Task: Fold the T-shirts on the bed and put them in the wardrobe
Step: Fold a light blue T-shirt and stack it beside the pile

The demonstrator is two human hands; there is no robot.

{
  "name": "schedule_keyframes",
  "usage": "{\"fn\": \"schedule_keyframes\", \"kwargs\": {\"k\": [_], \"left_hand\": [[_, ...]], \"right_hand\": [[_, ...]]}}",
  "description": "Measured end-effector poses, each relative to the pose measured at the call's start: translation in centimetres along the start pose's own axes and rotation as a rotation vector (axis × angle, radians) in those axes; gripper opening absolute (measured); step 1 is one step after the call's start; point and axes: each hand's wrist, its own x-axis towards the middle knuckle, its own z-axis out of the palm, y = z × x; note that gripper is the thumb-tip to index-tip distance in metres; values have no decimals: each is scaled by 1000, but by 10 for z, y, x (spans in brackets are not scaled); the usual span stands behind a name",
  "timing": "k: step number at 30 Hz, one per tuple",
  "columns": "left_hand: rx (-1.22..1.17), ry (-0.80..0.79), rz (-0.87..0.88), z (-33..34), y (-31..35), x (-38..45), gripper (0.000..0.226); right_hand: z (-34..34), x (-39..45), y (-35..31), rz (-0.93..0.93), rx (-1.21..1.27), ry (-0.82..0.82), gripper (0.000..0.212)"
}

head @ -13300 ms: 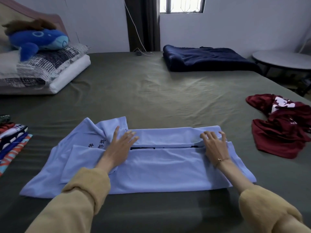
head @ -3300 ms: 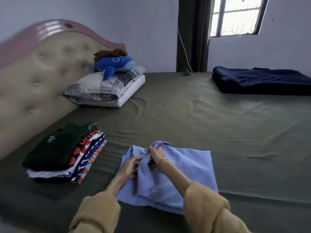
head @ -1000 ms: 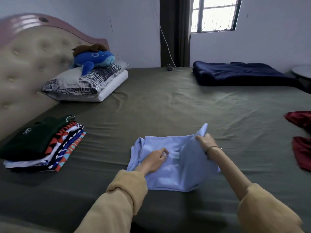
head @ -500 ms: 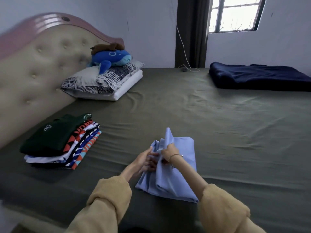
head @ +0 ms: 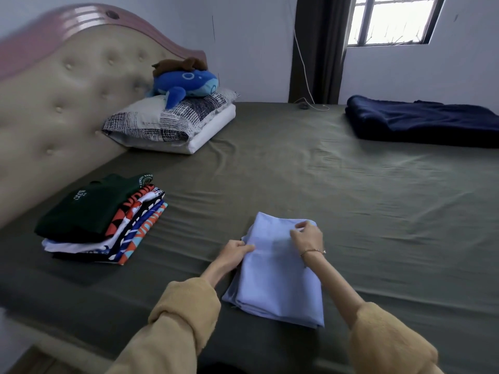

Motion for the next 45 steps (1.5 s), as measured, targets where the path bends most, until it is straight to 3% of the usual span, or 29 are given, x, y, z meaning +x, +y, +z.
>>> {"fn": "schedule_keyframes", "kwargs": {"k": [2,5,7,9,13,19,25,29,33,36,38,40,42,45], "left_hand": [[139,66,9,0,-2,2,40],[114,78,-5,2,7,-2,38],[9,39,-51,1,16,-5,24],[-33,-13,-77,0,19,-5,29],[-107,-103,-62,1,19,-3,35],[-375,-192,-19,-3,36,2,35],[-422,-94,322,-20,108,-9,31],[-266,5,462,-31,129,-13,35],[-146,-9,290,-35,82,-13,26],[-11,-67,158,-30,23,-6,50],[121,-137,84,-27,-1,-6,40],[93,-99,-22,-30,-6,-5,28],[-28,-98,-160,-32,1,-9,20],[2,-187,-263,-29,9,-6,24]], "right_hand": [[-7,9,12,106,-100,85,46],[-14,18,20,365,73,-75,68],[-14,21,24,395,172,-181,60],[-15,24,28,396,251,-227,48],[-19,27,24,403,422,-357,51],[-30,33,-2,190,640,-359,28],[-70,40,-52,-258,793,-325,23],[-92,38,-59,-590,626,-325,44],[-83,36,-15,-740,274,-471,29],[-68,24,32,-701,-105,-674,24],[-65,12,51,-629,-275,-883,39],[-66,5,59,-523,-195,-1031,40],[-65,10,61,-331,-2,-890,23],[-55,27,71,-67,39,-343,10]]}}
